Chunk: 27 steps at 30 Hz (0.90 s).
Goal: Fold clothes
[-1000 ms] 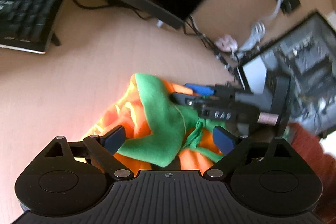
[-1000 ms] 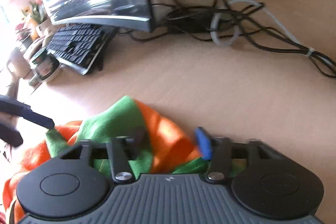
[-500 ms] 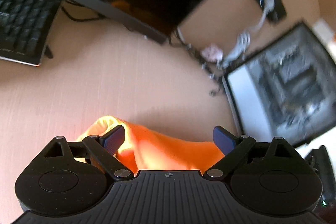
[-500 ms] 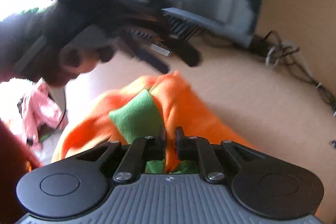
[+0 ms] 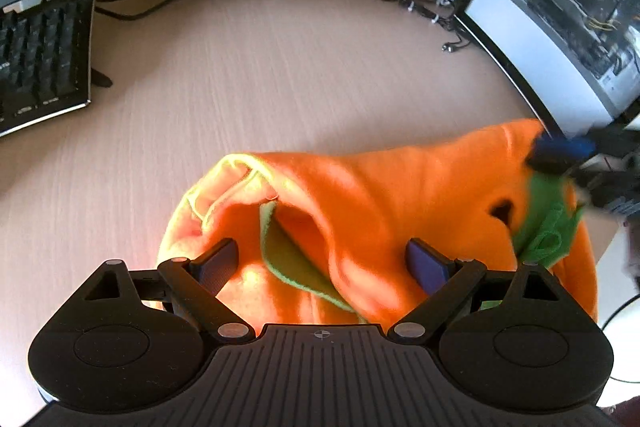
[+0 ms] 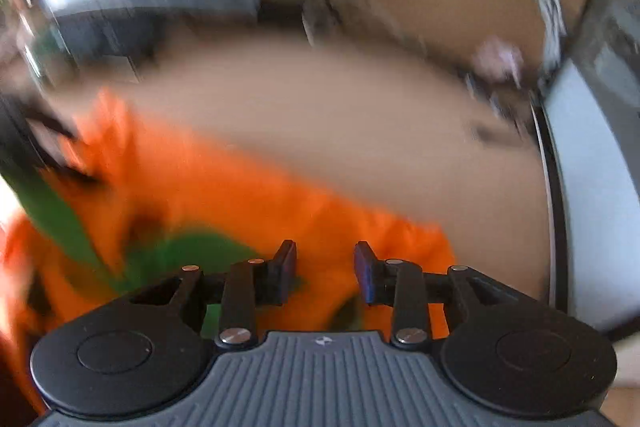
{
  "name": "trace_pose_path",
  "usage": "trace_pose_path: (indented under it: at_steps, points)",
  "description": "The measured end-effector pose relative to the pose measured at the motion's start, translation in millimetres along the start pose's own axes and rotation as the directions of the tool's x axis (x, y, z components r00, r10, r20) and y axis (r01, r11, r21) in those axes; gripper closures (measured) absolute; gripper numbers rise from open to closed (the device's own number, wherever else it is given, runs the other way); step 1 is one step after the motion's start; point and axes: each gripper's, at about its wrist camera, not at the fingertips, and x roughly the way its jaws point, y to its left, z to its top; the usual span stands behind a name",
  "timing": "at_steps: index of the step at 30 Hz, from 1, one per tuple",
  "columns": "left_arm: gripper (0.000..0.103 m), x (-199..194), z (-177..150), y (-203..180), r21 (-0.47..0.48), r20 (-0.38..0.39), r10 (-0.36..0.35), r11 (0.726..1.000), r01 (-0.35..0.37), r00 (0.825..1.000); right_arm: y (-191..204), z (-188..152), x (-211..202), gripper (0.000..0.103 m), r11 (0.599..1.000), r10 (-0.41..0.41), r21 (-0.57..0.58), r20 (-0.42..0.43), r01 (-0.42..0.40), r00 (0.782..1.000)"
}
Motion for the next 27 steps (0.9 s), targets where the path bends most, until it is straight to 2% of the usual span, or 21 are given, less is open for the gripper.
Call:
trace_pose_path:
  at_steps: [1, 2, 3, 4, 6, 7, 8, 10, 12, 13, 14, 16, 17, 19, 20, 24, 27]
  points:
    - [0.009, -6, 1, 5, -0.013, 0.003, -0.012, 1.0, 0.012, 1.0, 0, -8, 2, 0.064, 1.0, -0.015, 0.008, -0.029, 0.015, 0.999]
    - [0.009, -10, 2, 11, -0.061, 0.002, -0.066, 0.996, 0.066, 0.998, -7, -10, -3, 0.062, 0.998, -0.003, 0.057, -0.026, 0.004, 1.0]
    - [0.009, -13, 3, 19, -0.117, 0.004, -0.13, 0.985, 0.129, 0.992, -13, -13, -7, 0.056, 0.994, 0.009, 0.106, -0.023, -0.007, 1.0]
    - [0.009, -17, 4, 26, -0.173, 0.009, -0.192, 0.966, 0.191, 0.981, -20, -16, -12, 0.047, 0.988, 0.021, 0.155, -0.02, -0.018, 1.0]
    - [0.009, -14, 5, 40, -0.308, 0.027, -0.323, 0.897, 0.316, 0.946, -35, -19, -16, 0.04, 0.953, 0.076, 0.296, -0.008, -0.07, 0.997]
    - [0.009, -11, 6, 43, -0.349, 0.034, -0.356, 0.871, 0.345, 0.934, -42, -20, -17, 0.038, 0.922, 0.11, 0.374, 0.002, -0.103, 0.994]
    - [0.01, -8, 7, 43, -0.366, 0.032, -0.367, 0.861, 0.353, 0.93, -50, -21, -18, 0.038, 0.883, 0.143, 0.45, 0.015, -0.135, 0.99]
    - [0.016, 5, 7, 37, -0.367, -0.013, -0.343, 0.876, 0.314, 0.939, -60, -27, -12, 0.036, 0.798, 0.224, 0.568, 0.026, -0.199, 0.974]
    - [0.02, 17, 5, 31, -0.353, -0.063, -0.308, 0.897, 0.267, 0.949, -56, -36, -1, 0.036, 0.766, 0.277, 0.603, 0.005, -0.223, 0.961]
    - [0.021, 21, 3, 28, -0.342, -0.078, -0.294, 0.906, 0.251, 0.953, -53, -41, 4, 0.037, 0.765, 0.29, 0.602, -0.005, -0.229, 0.957]
    - [0.022, 22, 3, 26, -0.33, -0.078, -0.294, 0.909, 0.254, 0.953, -47, -43, 7, 0.037, 0.783, 0.285, 0.577, -0.003, -0.231, 0.959]
    - [0.035, 25, 3, 26, -0.325, -0.072, -0.292, 0.911, 0.254, 0.954, -37, -43, 6, 0.052, 0.827, 0.256, 0.513, 0.022, -0.23, 0.966]
    - [0.039, 28, 5, 27, -0.325, -0.067, -0.295, 0.91, 0.258, 0.953, -38, -41, 9, 0.054, 0.828, 0.254, 0.508, 0.036, -0.236, 0.967]
    - [0.054, 37, 11, 30, -0.324, -0.049, -0.298, 0.908, 0.267, 0.953, -43, -35, 20, 0.059, 0.83, 0.246, 0.5, 0.067, -0.246, 0.967]
    - [0.057, 42, 19, 29, -0.315, -0.043, -0.287, 0.913, 0.26, 0.957, -46, -31, 25, 0.06, 0.834, 0.24, 0.493, 0.08, -0.248, 0.967]
    - [0.06, 60, 55, 27, -0.272, -0.017, -0.233, 0.937, 0.22, 0.972, -61, -3, 47, 0.063, 0.859, 0.189, 0.464, 0.111, -0.219, 0.976]
    - [0.06, 72, 82, 26, -0.243, 0.002, -0.191, 0.952, 0.185, 0.982, -76, 26, 64, 0.066, 0.86, 0.157, 0.47, 0.127, -0.199, 0.979]
